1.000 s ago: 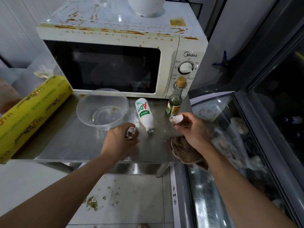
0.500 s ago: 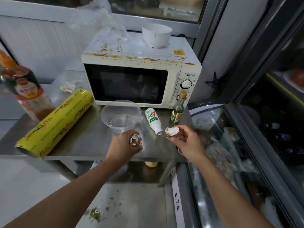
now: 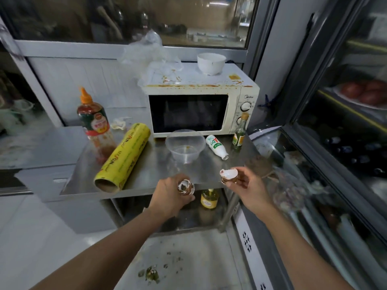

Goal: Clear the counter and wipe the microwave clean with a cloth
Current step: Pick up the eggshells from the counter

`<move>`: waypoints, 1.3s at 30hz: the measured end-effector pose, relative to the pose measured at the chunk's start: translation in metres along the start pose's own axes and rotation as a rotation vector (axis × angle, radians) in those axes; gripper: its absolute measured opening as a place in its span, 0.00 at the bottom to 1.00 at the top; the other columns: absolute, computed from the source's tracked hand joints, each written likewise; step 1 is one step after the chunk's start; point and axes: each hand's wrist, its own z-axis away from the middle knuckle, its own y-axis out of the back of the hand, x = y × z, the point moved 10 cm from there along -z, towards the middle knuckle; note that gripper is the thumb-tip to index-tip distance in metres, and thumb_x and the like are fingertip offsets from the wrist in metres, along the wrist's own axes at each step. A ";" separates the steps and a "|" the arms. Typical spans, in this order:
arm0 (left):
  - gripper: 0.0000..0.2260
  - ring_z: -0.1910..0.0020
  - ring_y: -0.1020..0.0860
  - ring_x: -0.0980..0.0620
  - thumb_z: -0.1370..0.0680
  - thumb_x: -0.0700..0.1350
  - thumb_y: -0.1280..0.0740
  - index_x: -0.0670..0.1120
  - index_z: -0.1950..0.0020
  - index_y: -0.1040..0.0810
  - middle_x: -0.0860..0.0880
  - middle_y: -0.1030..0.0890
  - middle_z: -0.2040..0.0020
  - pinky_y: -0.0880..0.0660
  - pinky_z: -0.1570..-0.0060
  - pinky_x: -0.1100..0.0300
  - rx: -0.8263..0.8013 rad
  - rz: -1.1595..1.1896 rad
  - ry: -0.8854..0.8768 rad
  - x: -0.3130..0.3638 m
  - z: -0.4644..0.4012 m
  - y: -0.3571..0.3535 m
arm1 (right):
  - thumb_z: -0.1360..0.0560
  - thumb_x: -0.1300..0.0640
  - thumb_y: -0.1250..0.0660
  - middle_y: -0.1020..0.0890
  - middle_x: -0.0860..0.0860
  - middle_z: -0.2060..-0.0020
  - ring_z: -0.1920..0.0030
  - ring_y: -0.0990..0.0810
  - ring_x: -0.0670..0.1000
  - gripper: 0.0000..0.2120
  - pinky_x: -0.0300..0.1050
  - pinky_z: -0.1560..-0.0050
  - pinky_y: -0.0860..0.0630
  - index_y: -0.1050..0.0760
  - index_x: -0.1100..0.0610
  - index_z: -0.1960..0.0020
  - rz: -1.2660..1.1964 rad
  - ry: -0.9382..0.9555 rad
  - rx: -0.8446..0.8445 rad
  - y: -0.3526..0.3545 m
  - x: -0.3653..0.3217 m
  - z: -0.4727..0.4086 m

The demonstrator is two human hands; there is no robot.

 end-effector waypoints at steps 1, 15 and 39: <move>0.18 0.57 0.25 0.59 0.34 0.48 0.23 0.51 0.47 0.22 0.55 0.20 0.54 0.32 0.59 0.73 -0.009 0.008 0.000 0.000 0.007 0.003 | 0.31 0.59 0.26 0.19 0.40 0.51 0.50 0.22 0.38 0.18 0.31 0.53 0.29 0.27 0.45 0.46 -0.016 0.005 0.004 -0.001 -0.003 0.008; 0.17 0.58 0.22 0.57 0.35 0.45 0.22 0.50 0.49 0.21 0.56 0.21 0.58 0.33 0.64 0.77 -0.039 0.076 -0.124 0.068 0.098 0.003 | 0.31 0.60 0.26 0.17 0.41 0.53 0.52 0.20 0.38 0.17 0.31 0.54 0.27 0.25 0.43 0.50 -0.077 0.036 0.122 0.050 -0.014 0.142; 0.16 0.67 0.26 0.68 0.36 0.44 0.21 0.54 0.53 0.22 0.60 0.22 0.64 0.34 0.68 0.80 -0.563 0.158 -0.556 0.261 0.340 -0.155 | 0.30 0.64 0.27 0.18 0.48 0.52 0.53 0.20 0.46 0.16 0.35 0.49 0.23 0.26 0.51 0.46 -0.133 -0.247 0.770 0.205 0.052 0.535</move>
